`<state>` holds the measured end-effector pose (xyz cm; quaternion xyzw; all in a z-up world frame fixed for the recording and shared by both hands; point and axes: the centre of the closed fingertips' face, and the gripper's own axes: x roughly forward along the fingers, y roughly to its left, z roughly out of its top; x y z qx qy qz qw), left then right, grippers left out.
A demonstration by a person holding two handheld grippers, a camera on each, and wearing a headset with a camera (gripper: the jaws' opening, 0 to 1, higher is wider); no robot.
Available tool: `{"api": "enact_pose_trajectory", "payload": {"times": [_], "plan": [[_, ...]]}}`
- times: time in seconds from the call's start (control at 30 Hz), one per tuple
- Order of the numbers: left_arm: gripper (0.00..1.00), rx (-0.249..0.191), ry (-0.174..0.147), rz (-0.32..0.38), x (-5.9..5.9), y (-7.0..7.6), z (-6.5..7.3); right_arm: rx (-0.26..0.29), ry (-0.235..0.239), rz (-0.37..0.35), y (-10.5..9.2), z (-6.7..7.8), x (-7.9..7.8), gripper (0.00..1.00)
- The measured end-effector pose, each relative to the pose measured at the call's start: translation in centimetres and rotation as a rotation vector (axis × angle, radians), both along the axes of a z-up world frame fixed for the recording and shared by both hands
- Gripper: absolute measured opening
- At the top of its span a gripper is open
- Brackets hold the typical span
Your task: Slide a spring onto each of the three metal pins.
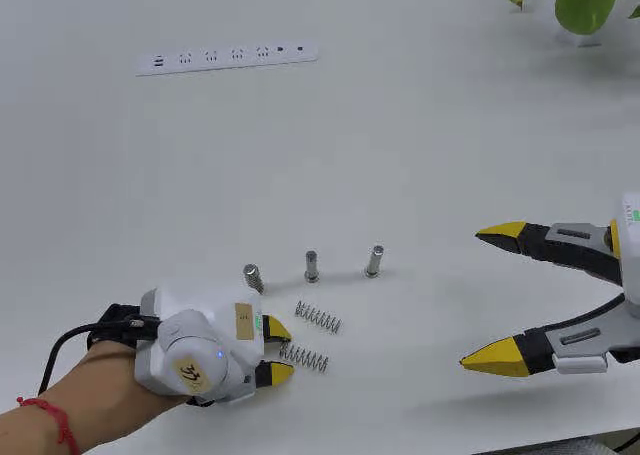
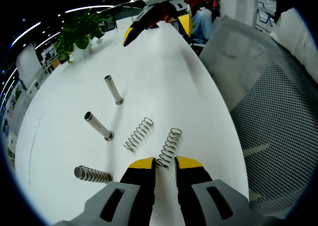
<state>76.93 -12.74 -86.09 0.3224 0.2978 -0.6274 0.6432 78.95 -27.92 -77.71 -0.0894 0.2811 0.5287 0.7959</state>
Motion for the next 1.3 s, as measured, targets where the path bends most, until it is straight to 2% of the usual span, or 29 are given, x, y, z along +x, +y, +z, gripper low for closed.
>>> {"api": "enact_pose_trajectory", "payload": {"times": [0.13, 0.37, 0.5, 0.87, 1.17, 1.3], "plan": [[0.12, 0.0, -0.008, -0.005, -0.1, -0.1, 0.1, -0.004, 0.003, -0.006, -0.1, -0.1, -0.1, 0.88], [0.11, 0.003, -0.01, 0.002, -0.2, -0.2, 0.3, -0.003, 0.0, -0.008, 0.0, -0.1, -0.1, 0.87], [0.11, -0.002, -0.003, 0.004, -0.4, -0.2, 0.4, -0.003, 0.002, -0.007, 0.1, -0.1, -0.2, 0.87], [0.11, -0.056, 0.035, 0.043, -0.8, -0.1, 0.9, 0.003, 0.005, -0.009, 0.6, 0.1, -0.3, 0.86], [0.1, -0.077, 0.043, 0.053, -1.2, 0.0, 1.3, 0.003, 0.002, -0.005, 0.9, 0.2, -0.4, 0.86], [0.1, -0.097, 0.045, 0.061, -1.4, -0.1, 1.9, 0.003, -0.001, -0.004, 1.0, 0.4, -0.4, 0.85]]}}
